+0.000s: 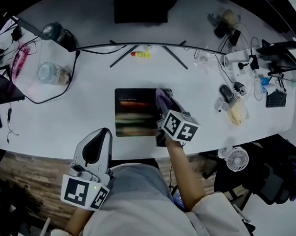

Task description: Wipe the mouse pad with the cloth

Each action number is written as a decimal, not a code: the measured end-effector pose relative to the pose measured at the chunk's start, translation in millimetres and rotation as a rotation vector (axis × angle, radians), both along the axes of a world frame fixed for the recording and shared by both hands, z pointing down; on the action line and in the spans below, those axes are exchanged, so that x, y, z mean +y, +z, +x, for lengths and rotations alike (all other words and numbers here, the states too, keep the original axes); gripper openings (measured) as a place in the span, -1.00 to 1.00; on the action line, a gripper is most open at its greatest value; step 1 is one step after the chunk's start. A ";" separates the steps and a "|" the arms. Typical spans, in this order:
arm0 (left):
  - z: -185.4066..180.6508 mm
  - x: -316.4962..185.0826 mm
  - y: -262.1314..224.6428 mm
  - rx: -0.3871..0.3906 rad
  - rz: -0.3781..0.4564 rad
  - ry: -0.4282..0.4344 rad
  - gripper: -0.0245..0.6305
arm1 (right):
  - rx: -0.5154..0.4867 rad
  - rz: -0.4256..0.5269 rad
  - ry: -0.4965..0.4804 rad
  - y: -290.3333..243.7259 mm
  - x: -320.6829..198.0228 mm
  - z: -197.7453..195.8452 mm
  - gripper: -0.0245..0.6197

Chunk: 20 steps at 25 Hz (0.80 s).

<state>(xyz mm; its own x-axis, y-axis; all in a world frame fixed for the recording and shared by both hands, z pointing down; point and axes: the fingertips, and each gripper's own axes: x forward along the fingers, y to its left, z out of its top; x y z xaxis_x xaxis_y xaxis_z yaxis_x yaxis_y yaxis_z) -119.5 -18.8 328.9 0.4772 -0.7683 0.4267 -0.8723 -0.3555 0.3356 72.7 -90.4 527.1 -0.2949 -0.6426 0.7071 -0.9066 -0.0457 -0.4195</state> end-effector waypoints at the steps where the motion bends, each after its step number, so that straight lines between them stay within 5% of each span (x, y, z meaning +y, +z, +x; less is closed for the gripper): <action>1: -0.7 -0.1 -0.2 0.004 0.000 -0.001 -0.93 | -0.001 -0.001 -0.002 0.1 -0.4 -1.2 -0.44; 20: -16.6 5.2 5.2 -0.020 -0.025 -0.007 -0.93 | -0.017 -0.008 -0.040 -0.2 -5.7 -34.6 -0.44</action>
